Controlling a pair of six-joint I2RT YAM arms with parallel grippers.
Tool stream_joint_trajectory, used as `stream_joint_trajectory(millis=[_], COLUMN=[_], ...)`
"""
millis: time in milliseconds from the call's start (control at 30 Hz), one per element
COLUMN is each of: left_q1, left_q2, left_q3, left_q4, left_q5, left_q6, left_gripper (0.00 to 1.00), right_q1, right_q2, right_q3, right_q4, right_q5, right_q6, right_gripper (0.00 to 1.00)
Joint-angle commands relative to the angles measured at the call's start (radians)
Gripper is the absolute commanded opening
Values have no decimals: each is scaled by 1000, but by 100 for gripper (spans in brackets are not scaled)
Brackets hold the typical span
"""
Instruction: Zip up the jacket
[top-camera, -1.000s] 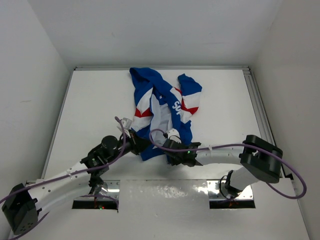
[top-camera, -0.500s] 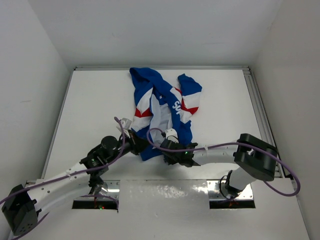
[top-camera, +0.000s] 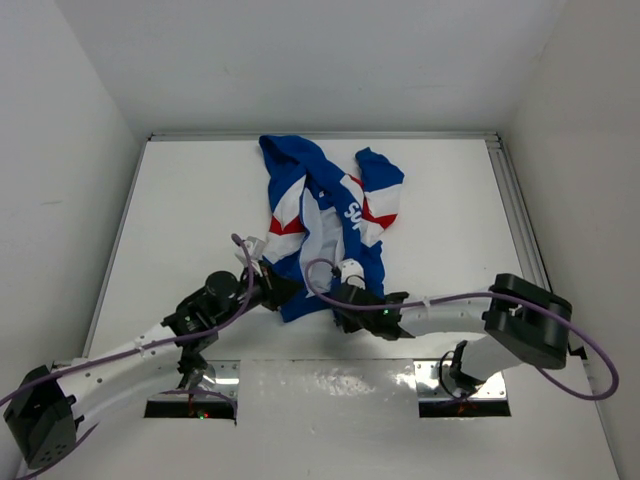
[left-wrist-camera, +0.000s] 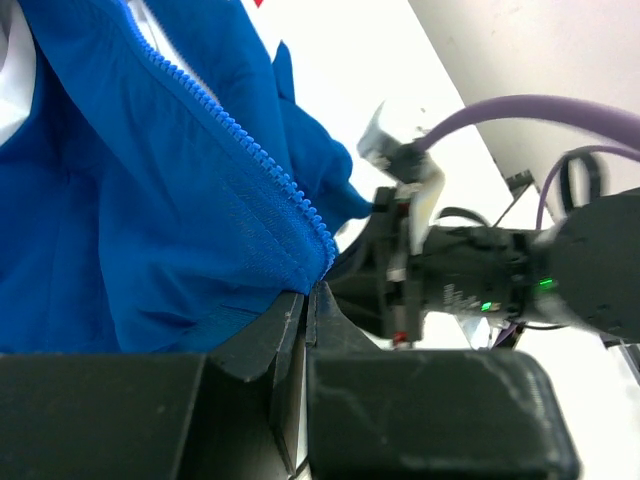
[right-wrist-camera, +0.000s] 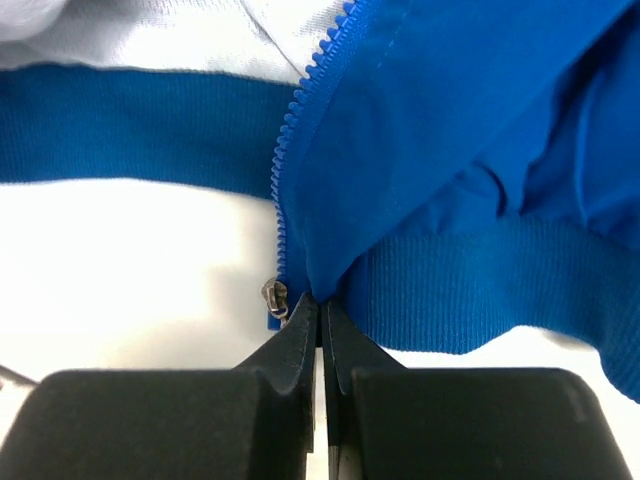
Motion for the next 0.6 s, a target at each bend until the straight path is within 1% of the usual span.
stream_joint_trajectory(millis=[0,33,100,133,200,233,333,433,500,567], left_q1=[14,14,14,14,14,14,14,14,14,14], left_q2=[14,12,9,12,14,14,27,41,32,31], left_q3=[44,47,57,63,86,86,103,156,149,161], left_q4=[25,15,8,-7,-19,-10,-2,-38,-1,1], left_q5=[7,6,-11,-16,-8,-1,-10,-21,-22,-30], left_q6=[3,-1,-23,-27,-40,-46,-81,-75,-77,-70], left_gripper=[0,0,0,0,0,0,0,0,0,0], right_q1=[0,0,0,0,-1,0,0,0,0,0], right_q2=[-92,-117,-198,-228,-281,-319,-361,-386,-401,-433], right_q3=[-66,-82,-140,-162,-215,-247,-263,-269,-272,-284], right_q4=[121,226,348,480,610,740,914,985,991,982], right_q5=[-19,-17,-2,18,36,64,82,105,102,90], right_q6=[-20,-33,-43,-62,-92,-129,-198,-218,-223,-223], right_gripper=[0,0,0,0,0,0,0,0,0,0])
